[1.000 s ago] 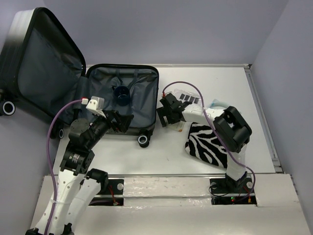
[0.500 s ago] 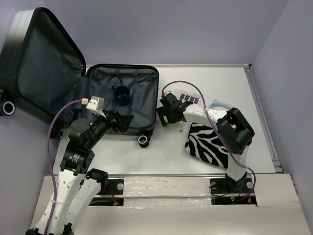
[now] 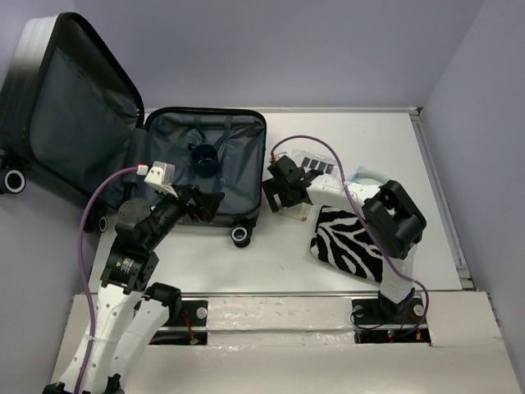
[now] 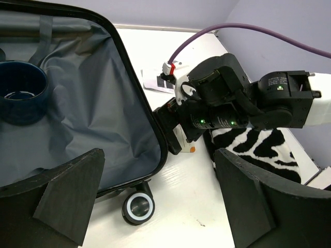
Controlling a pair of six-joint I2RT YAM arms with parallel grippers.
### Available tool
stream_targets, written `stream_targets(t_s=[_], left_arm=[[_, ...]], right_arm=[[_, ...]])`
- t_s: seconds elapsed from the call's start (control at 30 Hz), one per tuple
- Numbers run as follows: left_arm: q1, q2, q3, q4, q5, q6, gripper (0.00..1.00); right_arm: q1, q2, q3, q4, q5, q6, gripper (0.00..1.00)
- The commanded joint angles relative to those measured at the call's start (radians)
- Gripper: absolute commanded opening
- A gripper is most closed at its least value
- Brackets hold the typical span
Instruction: Pack the luggage
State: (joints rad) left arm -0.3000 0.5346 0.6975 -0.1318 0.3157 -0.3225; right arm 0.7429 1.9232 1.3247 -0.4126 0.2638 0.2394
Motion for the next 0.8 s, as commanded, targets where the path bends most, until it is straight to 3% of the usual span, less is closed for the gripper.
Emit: stream_targets(t_s=[0.0,0.23,0.5,0.77], left_arm=[[-0.004,0.007,0.008,0.040,0.025,0.010,0.99],[-0.004,0.007,0.007,0.040,0.028,0.007,0.99],[-0.004,-0.002,0.005,0.038,0.026,0.007,0.99],[-0.004,-0.002,0.005,0.038,0.026,0.005,0.99]], right_arm=[[0.047,-0.082,-0.042,0.104,-0.110,-0.022,1.00],[0.047,-0.087,-0.245,0.392,-0.178,0.021,0.99],[-0.017,-0.047,-0.289,0.354,0.028,0.051,0.97],[-0.030,-0.111,-0.309,0.235,0.176,0.008,0.82]])
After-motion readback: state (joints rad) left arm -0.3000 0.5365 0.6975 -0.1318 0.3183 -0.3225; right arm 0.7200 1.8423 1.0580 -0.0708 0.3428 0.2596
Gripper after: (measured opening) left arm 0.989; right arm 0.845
